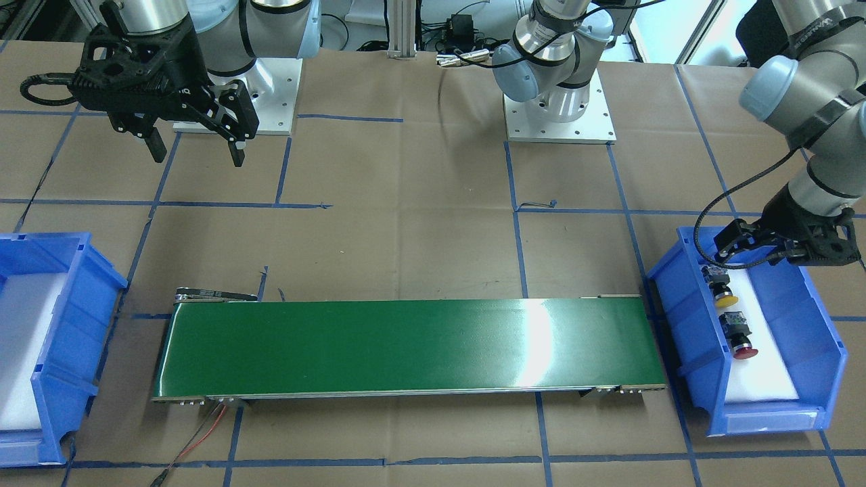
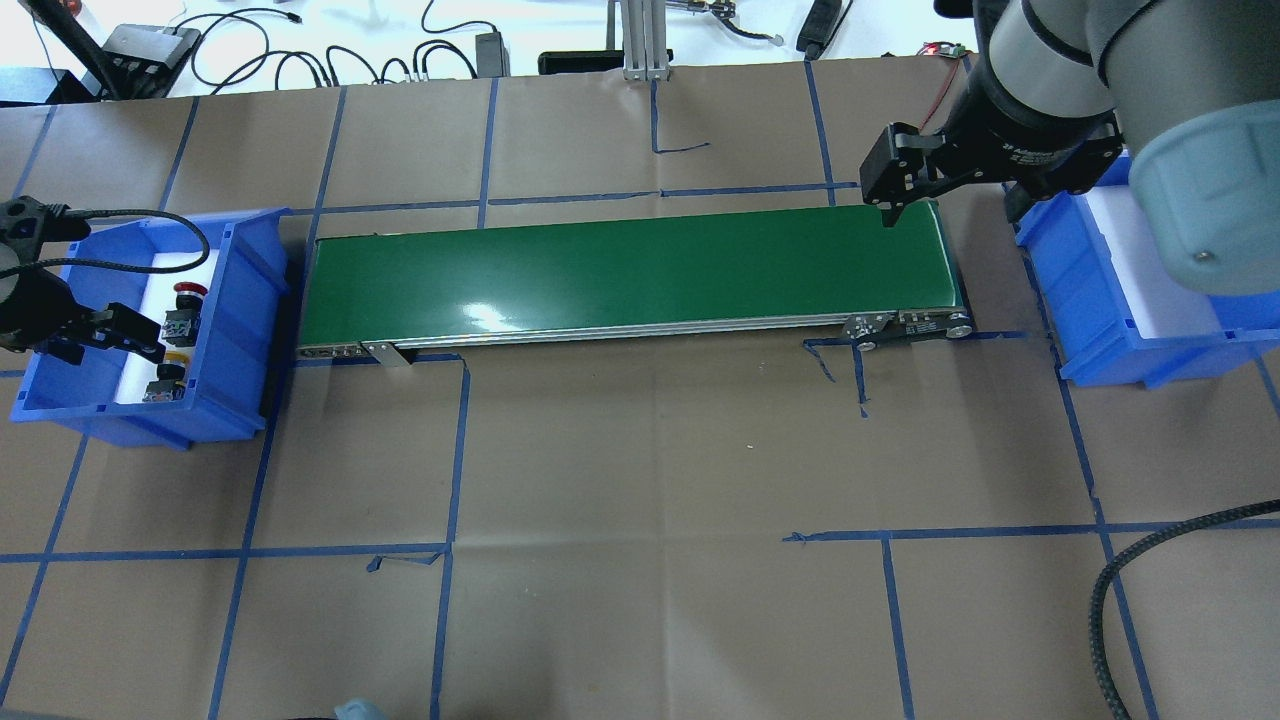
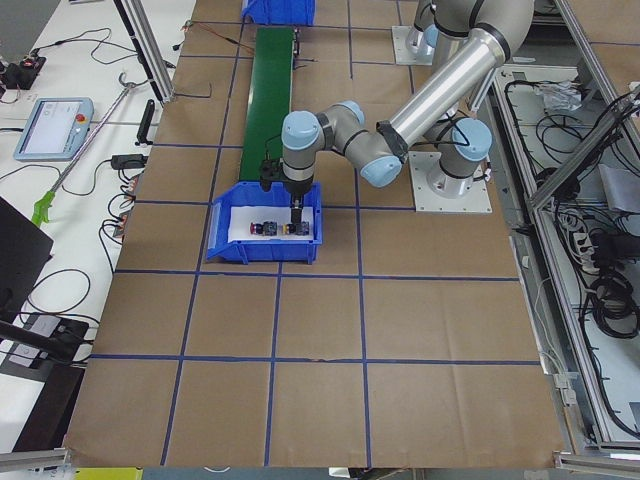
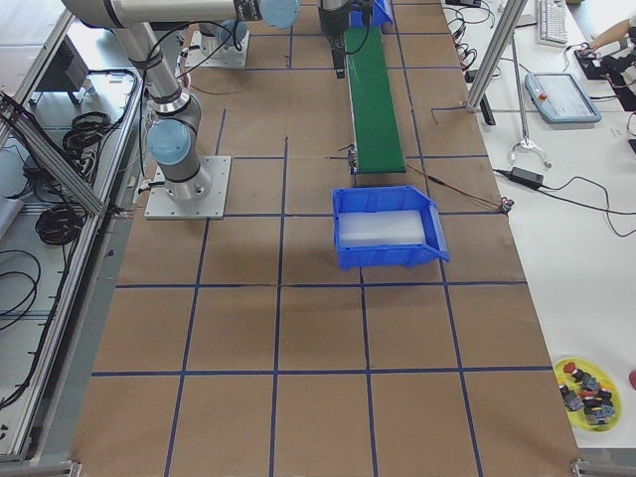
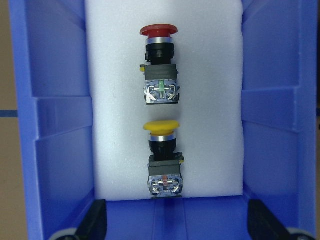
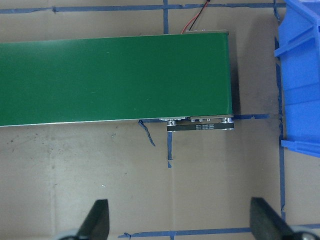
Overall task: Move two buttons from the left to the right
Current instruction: 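Lower the left gripper into the bin and grasp the yellow button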
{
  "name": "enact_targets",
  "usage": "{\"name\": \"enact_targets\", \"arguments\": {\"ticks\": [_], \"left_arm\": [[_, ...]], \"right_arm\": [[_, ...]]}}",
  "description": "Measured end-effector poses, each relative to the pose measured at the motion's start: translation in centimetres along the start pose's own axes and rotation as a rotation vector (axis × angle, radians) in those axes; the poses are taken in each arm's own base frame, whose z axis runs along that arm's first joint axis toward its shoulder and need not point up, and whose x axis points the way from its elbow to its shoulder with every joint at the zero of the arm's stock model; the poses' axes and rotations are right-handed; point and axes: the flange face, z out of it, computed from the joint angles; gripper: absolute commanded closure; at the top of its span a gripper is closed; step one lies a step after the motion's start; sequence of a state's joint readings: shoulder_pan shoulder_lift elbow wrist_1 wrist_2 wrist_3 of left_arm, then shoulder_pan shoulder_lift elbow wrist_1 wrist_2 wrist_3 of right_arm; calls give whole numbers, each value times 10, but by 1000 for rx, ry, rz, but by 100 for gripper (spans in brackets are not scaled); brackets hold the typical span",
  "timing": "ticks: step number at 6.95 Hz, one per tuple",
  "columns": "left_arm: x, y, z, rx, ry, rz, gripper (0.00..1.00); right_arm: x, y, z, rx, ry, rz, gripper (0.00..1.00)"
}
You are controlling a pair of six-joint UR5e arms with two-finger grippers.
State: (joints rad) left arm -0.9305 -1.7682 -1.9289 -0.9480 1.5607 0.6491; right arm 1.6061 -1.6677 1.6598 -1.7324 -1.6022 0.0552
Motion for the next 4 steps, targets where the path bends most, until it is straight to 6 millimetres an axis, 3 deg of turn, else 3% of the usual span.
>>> {"name": "enact_targets", "arguments": {"ticks": [4], "left_arm": [[0,0,61,-6,9,-1,1]], "right_arm": [[0,0,0,-1,-1,0,0]]}}
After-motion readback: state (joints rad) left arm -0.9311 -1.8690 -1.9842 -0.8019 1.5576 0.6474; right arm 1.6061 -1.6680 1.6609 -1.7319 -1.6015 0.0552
